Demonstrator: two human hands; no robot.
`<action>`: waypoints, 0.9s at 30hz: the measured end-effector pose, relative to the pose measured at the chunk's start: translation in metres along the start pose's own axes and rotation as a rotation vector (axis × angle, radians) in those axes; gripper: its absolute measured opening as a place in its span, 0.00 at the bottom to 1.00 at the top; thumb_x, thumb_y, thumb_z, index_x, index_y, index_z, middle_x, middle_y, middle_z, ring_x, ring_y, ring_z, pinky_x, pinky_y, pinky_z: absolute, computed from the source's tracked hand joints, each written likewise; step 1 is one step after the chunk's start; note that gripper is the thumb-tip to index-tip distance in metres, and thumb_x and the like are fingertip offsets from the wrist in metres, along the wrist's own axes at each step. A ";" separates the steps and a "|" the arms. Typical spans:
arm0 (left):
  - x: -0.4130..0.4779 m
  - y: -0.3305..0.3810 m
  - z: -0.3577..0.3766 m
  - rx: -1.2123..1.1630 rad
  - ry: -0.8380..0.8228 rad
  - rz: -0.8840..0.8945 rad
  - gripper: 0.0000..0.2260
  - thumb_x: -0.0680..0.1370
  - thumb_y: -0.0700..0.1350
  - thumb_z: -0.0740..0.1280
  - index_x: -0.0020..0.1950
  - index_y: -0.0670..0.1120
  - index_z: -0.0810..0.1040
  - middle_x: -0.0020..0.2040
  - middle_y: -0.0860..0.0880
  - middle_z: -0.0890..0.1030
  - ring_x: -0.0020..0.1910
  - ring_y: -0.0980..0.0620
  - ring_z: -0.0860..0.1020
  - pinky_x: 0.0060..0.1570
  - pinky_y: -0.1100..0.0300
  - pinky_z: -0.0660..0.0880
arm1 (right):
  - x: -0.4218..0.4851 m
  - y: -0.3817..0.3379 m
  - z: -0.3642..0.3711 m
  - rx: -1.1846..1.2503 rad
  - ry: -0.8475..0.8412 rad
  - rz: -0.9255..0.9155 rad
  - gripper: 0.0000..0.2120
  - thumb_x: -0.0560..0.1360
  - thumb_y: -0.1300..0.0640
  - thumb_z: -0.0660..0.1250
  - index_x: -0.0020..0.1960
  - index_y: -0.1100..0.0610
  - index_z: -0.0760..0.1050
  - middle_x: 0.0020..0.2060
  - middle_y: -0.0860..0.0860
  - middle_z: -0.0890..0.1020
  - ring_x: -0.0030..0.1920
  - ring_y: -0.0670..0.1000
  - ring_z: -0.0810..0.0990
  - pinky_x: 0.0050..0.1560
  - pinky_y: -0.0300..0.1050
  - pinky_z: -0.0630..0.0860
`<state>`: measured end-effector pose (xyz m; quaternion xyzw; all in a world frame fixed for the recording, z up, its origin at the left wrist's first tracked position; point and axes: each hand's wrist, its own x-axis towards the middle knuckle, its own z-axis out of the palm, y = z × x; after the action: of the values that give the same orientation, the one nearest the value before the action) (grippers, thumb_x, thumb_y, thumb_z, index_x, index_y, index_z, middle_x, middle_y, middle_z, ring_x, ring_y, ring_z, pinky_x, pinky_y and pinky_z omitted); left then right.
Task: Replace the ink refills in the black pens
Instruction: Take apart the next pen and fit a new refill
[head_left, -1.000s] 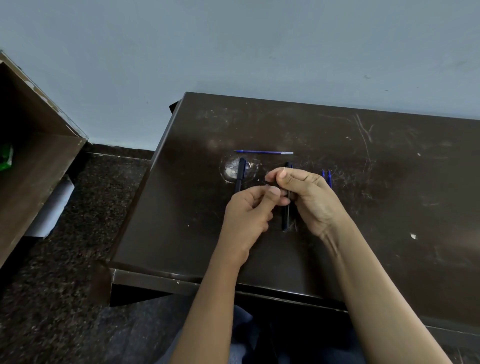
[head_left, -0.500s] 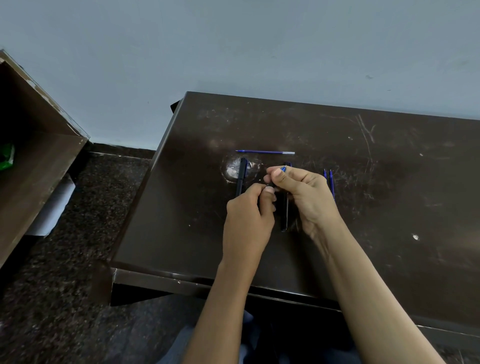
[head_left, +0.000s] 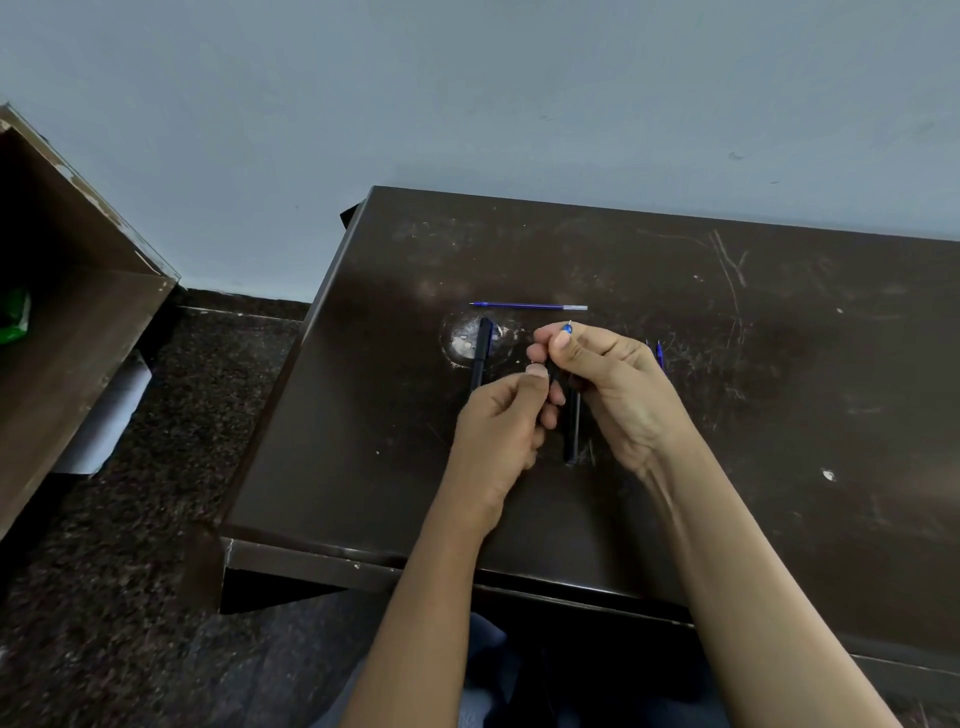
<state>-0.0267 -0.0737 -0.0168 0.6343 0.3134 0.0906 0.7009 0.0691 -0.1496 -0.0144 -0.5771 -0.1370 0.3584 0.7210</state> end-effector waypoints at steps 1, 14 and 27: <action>0.001 -0.003 0.000 0.190 0.116 0.110 0.14 0.81 0.49 0.60 0.39 0.49 0.79 0.29 0.54 0.76 0.25 0.58 0.71 0.27 0.70 0.66 | 0.000 0.001 0.002 0.015 0.007 0.001 0.09 0.74 0.57 0.67 0.49 0.60 0.81 0.41 0.53 0.84 0.33 0.50 0.76 0.33 0.40 0.75; -0.002 -0.010 0.000 0.815 0.380 0.431 0.11 0.80 0.46 0.64 0.60 0.49 0.78 0.45 0.53 0.81 0.43 0.56 0.78 0.39 0.65 0.71 | -0.001 0.011 0.016 -0.043 0.356 -0.069 0.05 0.74 0.63 0.69 0.47 0.64 0.82 0.36 0.53 0.84 0.32 0.40 0.80 0.33 0.30 0.73; -0.004 0.005 -0.002 -0.074 -0.071 0.167 0.14 0.82 0.43 0.59 0.40 0.46 0.79 0.28 0.49 0.70 0.21 0.61 0.63 0.22 0.70 0.61 | -0.006 -0.004 0.006 0.126 -0.016 -0.196 0.05 0.74 0.60 0.66 0.45 0.59 0.81 0.41 0.57 0.85 0.39 0.60 0.71 0.27 0.42 0.74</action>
<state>-0.0300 -0.0730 -0.0111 0.6346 0.2309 0.1375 0.7246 0.0625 -0.1493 -0.0080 -0.5117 -0.1756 0.2988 0.7862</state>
